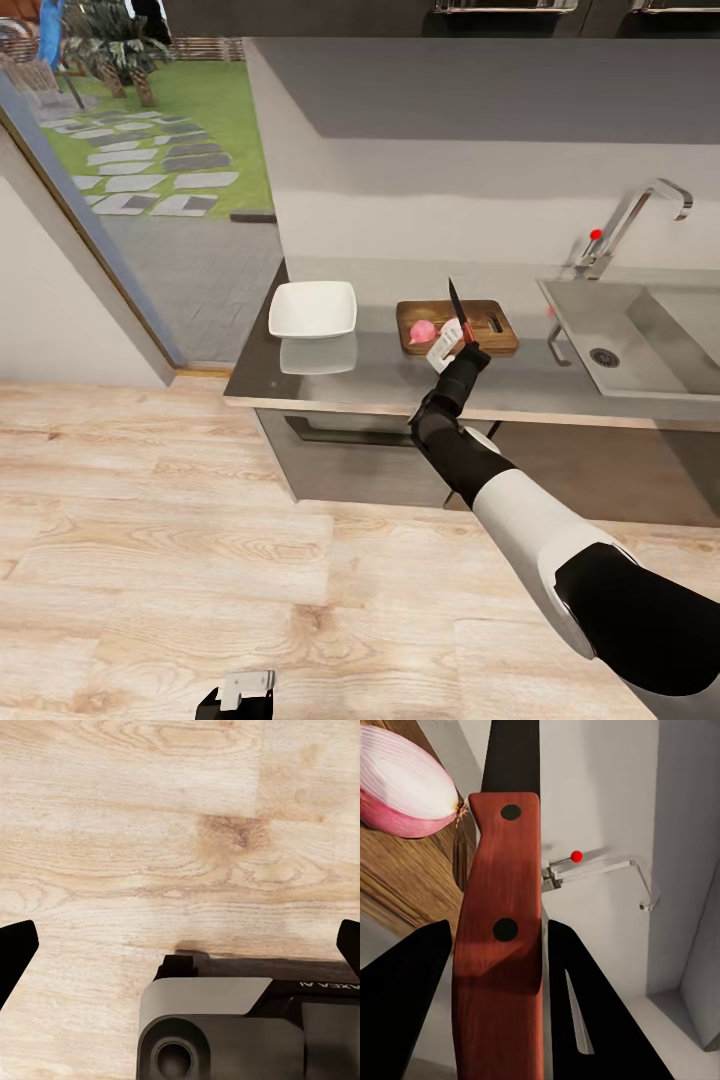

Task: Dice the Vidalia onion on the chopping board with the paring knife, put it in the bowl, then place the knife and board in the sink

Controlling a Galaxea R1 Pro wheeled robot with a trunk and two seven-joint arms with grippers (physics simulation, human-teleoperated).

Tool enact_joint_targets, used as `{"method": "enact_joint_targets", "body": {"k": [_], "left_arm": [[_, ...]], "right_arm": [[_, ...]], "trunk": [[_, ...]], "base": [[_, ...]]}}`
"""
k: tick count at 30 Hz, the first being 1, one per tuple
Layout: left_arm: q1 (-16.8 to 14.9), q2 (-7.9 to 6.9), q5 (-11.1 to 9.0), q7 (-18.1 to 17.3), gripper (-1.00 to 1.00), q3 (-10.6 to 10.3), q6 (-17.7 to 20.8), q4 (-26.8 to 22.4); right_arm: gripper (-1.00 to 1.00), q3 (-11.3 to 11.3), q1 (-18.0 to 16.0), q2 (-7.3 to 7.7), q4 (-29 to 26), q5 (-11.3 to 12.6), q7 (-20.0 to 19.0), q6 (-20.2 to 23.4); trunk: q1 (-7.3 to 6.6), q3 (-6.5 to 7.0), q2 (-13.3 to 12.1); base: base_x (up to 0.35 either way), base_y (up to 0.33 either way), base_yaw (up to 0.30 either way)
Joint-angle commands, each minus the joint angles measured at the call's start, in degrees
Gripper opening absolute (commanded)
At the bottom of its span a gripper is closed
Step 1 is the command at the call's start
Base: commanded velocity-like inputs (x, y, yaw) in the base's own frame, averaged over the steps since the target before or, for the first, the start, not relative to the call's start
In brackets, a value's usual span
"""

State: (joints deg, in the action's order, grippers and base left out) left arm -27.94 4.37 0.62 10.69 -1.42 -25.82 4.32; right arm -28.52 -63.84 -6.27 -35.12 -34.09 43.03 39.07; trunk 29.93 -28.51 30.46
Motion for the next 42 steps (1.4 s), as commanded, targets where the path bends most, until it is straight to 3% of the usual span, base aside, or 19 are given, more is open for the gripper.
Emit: {"method": "enact_joint_targets", "body": {"k": [1,16,42], "left_arm": [[-0.1,0.02,0.1,0.3,1.00,-0.2,-0.4,0.3],[-0.1,0.11,0.1,0.3,1.00,-0.2,-0.3,0.3],[-0.1,0.11,0.1,0.3,1.00,-0.2,-0.3,0.3]], "right_arm": [[-1.00,-0.1,-0.1,0.02,0.0,-0.1,0.1,0.3],[-1.00,-0.2,-0.1,1.13,1.3,0.2,0.0,0.5],[-1.00,-0.2,-0.1,0.99,2.8,0.2,-0.1,0.3]], "trunk": [[0.02,-0.07,0.1],[0.02,-0.07,0.1],[0.02,-0.07,0.1]], "base": [[0.000,0.000,0.000],[0.000,0.000,0.000],[0.000,0.000,0.000]]}}
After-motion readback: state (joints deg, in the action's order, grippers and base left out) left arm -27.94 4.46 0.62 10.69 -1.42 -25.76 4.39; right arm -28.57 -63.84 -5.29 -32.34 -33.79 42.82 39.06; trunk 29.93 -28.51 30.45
